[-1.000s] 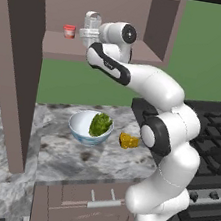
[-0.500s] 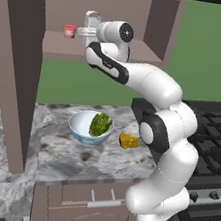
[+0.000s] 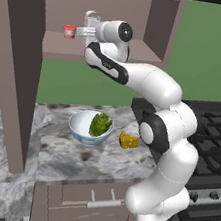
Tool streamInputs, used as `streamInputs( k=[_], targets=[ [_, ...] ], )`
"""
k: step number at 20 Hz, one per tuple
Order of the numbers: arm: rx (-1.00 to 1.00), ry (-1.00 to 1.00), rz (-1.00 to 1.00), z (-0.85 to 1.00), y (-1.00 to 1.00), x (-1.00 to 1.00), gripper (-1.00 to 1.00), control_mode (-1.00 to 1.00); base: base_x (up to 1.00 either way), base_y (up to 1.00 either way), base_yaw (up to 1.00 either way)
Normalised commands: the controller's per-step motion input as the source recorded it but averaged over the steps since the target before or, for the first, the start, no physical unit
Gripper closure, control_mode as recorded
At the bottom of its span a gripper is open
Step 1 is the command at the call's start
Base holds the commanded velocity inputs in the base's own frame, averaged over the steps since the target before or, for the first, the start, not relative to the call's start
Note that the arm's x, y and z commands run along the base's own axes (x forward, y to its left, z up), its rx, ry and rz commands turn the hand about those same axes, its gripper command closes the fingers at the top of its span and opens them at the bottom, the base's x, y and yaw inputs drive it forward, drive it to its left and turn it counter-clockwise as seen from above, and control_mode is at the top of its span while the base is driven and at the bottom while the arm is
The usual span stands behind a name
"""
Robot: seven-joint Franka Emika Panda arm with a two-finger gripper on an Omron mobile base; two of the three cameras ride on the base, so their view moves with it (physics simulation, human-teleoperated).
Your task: Pick the cheese from the fridge and the cheese grater from the cabinet and place them next to the salad bowl.
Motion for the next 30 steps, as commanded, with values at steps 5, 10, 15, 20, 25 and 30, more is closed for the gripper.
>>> streamInputs(
  k=[5, 10, 15, 20, 25, 30],
  targets=[
    [0.00, 0.00, 0.00, 0.00, 0.00, 0.00, 1.00, -1.00, 0.00, 0.00, 0.00],
    [0.00, 0.00, 0.00, 0.00, 0.00, 0.00, 1.00, -1.00, 0.00, 0.00, 0.00],
    [0.00, 0.00, 0.00, -0.02, 0.00, -0.10, 1.00, -1.00, 0.00, 0.00, 0.00],
    [0.00, -0.12, 0.02, -0.18, 0.03, -0.60, 1.00, -1.00, 0.00, 0.00, 0.00],
    [0.02, -0.15, 0.07, -0.04, -0.27, -0.88, 1.00, -1.00, 0.00, 0.00, 0.00],
    [0.00, -0.06, 0.10, 0.04, -0.43, -0.95, 1.00, -1.00, 0.00, 0.00, 0.00]
  ],
)
